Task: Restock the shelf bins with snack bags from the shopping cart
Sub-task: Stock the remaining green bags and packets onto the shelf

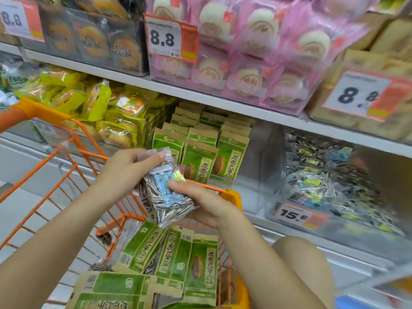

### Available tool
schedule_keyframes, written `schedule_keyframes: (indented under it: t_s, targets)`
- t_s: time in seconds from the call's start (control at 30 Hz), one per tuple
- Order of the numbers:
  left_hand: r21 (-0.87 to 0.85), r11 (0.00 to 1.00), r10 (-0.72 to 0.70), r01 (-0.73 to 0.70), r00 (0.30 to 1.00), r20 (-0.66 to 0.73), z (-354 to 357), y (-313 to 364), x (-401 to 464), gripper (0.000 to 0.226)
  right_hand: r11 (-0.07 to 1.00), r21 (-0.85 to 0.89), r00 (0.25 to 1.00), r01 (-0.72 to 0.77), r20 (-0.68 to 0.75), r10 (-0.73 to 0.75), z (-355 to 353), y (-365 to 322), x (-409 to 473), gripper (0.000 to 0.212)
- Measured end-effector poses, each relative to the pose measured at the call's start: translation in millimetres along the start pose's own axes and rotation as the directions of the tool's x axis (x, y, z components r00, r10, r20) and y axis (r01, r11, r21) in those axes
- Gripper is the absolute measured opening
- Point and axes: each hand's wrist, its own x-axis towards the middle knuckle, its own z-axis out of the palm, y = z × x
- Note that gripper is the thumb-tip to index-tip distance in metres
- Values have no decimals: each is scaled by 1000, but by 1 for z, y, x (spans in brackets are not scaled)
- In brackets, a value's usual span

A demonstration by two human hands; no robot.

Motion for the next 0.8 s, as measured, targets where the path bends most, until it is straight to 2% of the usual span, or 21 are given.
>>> schedule_keyframes:
  t_s: [0.07, 0.13, 0.17, 0.27, 0.37, 0.4, 0.47, 0.53, 0.6, 0.63, 0.7, 0.73, 0.8]
  targets:
    - [-14, 999, 41, -41, 999, 8, 5, 14, 0, 52, 999, -39, 1000, -5, -27, 4, -9, -12, -14, 51]
    - [-57, 993, 102, -99, 994, 50, 17, 32, -1, 59, 999, -37, 1000, -3, -28, 2, -26, -20, -34, 25]
    - [-95, 987, 138, -131, 988, 73, 28, 43, -2, 59, 999, -33, 998, 12, -62, -14, -36, -22, -47, 20]
    - [-226, 958, 213, -178, 967, 141, 67, 73, -12, 46, 989, -103, 979, 103, -164, -120, -73, -21, -97, 46]
    - [-285, 940, 269, -188, 923, 276, 111, 91, -19, 58, 985, -158, 942, 74, -312, -121, -114, -8, -151, 75]
    - [-242, 947, 282, -212, 909, 308, 126, 93, -20, 63, 986, -148, 923, 73, -364, -124, -126, -2, -171, 77]
    - [-27, 948, 307, -317, 889, 339, 159, 95, -19, 71, 984, -154, 873, 88, -464, -151, -150, 7, -208, 76]
    - [188, 897, 318, -399, 881, 350, 191, 94, -17, 79, 974, -212, 801, 82, -567, -191, -170, 12, -242, 69]
    - [372, 835, 282, -405, 896, 342, 221, 88, -11, 86, 958, -281, 714, 50, -661, -231, -190, 15, -267, 68]
    - [450, 800, 259, -397, 905, 337, 233, 83, -7, 89, 950, -313, 662, 7, -710, -239, -198, 15, -276, 70]
    - [523, 768, 225, -369, 920, 320, 252, 75, 0, 88, 895, -409, 537, -178, -802, -260, -217, 16, -284, 73]
    - [530, 767, 228, -362, 926, 302, 257, 72, 1, 88, 830, -464, 478, -310, -830, -286, -226, 15, -285, 74]
    - [547, 751, 273, -370, 928, 253, 263, 70, 2, 91, 586, -544, 404, -600, -839, -365, -245, 12, -278, 80]
